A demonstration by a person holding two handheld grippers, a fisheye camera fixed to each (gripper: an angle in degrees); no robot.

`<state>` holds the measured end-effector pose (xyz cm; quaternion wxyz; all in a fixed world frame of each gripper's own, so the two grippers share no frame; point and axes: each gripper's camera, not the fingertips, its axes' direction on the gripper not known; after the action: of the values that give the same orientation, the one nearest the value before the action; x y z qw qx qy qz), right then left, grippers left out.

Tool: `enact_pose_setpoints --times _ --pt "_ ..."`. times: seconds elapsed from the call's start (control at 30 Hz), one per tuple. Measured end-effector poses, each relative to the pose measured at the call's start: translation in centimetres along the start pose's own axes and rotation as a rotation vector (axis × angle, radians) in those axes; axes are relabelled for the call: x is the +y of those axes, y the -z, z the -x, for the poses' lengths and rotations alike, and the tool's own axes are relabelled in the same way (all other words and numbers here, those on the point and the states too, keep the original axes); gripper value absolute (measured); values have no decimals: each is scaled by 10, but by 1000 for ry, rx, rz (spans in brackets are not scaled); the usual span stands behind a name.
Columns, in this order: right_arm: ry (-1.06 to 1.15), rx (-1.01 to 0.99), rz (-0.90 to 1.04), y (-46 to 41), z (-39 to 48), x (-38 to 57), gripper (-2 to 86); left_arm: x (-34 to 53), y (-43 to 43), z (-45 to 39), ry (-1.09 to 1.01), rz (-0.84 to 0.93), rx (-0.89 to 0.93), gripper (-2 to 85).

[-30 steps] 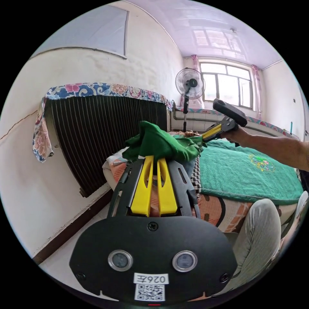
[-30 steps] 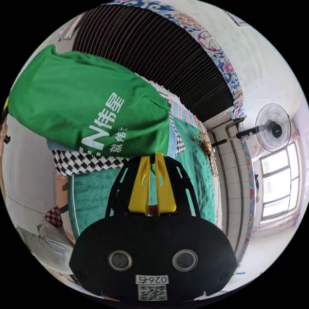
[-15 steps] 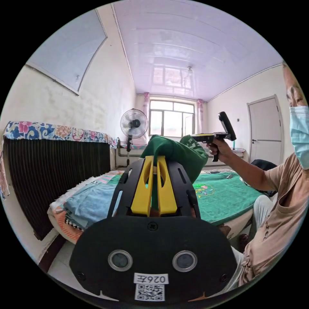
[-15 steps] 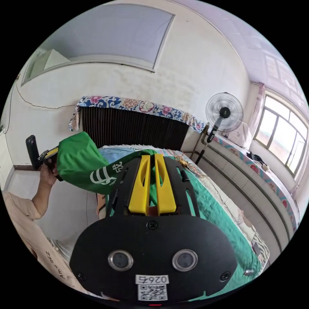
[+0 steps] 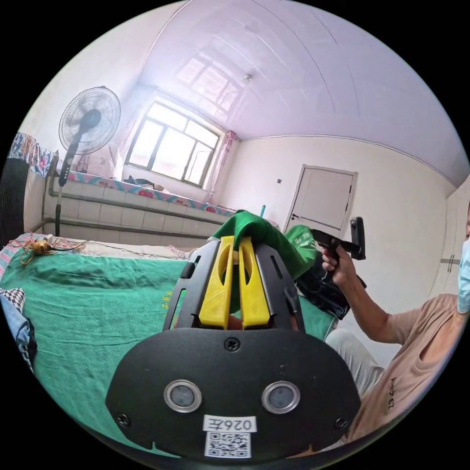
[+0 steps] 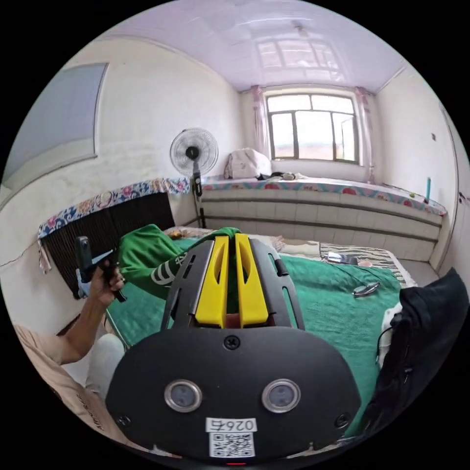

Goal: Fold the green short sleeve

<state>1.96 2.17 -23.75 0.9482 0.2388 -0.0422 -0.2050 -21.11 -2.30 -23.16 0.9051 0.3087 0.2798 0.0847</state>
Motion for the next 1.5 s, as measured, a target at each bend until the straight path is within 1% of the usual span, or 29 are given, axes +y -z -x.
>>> enact_pose_setpoints --times 0.03,0.07,0.1,0.13,0.17,0.2,0.23,0.27,0.3,0.33,0.37,0.4,0.43,0.47,0.53,0.6,0.63,0.77,0.93,1.0,1.03,1.07,1.1,1.17,1.2,1.27,1.33,1.43,1.5 --pt "-4 -6 -28 5 -7 4 -12 3 -6 4 6 17 -10 -3" --pt "-2 -33 -59 10 -20 14 -11 11 -19 14 24 75 -53 -1" --pt "8 -73 -45 7 -31 26 -11 26 -32 27 59 157 -126 0" --pt "14 -98 -21 3 -36 32 -11 34 -38 35 80 199 -167 1" --pt "31 -158 58 -11 -47 47 -11 48 -52 55 177 297 -238 4" --pt "38 -217 154 -30 -59 63 -10 53 -61 78 327 370 -251 8" --pt "26 -242 213 -42 -66 69 -10 53 -61 88 383 371 -251 11" --pt "-23 -313 369 -68 -82 77 -8 49 -58 101 449 321 -246 24" --pt "-96 -391 447 -85 -101 80 -9 44 -52 108 467 247 -252 34" --pt "-148 -415 441 -88 -111 79 -9 41 -48 109 472 214 -262 36" --pt "-244 -456 375 -86 -130 76 -8 37 -45 111 475 174 -288 35" --pt "-299 -487 303 -80 -145 72 -6 33 -44 110 462 159 -310 30" --pt "-314 -487 282 -78 -151 70 -5 31 -45 109 453 158 -319 21" --pt "-321 -446 272 -75 -160 66 -1 28 -51 108 439 165 -328 4" --pt "-303 -313 319 -74 -168 63 7 23 -67 107 422 202 -307 0" --pt "-313 -154 374 -77 -178 61 20 15 -95 102 382 291 -264 17" --pt "-321 -139 379 -78 -181 61 23 13 -102 100 363 312 -263 27" --pt "-371 -175 407 -92 -194 54 45 2 -149 73 212 424 -286 76" --pt "-318 -153 545 -132 -185 47 62 -4 -211 31 -9 558 -274 97" --pt "-279 -160 597 -153 -179 44 64 -1 -244 10 -138 634 -333 100" --pt "-268 -154 611 -158 -177 43 65 1 -253 6 -165 657 -358 101" --pt "-244 -140 646 -168 -175 44 65 6 -272 0 -211 715 -408 101" --pt "-224 -134 691 -179 -173 47 65 14 -294 -3 -243 820 -446 100" --pt "-213 -123 733 -188 -172 50 61 27 -322 -10 -309 944 -495 88" --pt "-194 -117 735 -189 -171 49 46 27 -324 -21 -389 926 -515 61" --pt "-166 -105 747 -186 -171 44 15 26 -328 -31 -454 938 -565 13" --pt "-156 -92 710 -178 -173 38 -4 22 -325 -36 -493 892 -580 3" --pt "-132 -47 621 -159 -176 26 -14 6 -313 -32 -443 780 -553 -3" --pt "-120 -35 549 -144 -179 19 -16 -5 -300 -20 -348 700 -499 -5"
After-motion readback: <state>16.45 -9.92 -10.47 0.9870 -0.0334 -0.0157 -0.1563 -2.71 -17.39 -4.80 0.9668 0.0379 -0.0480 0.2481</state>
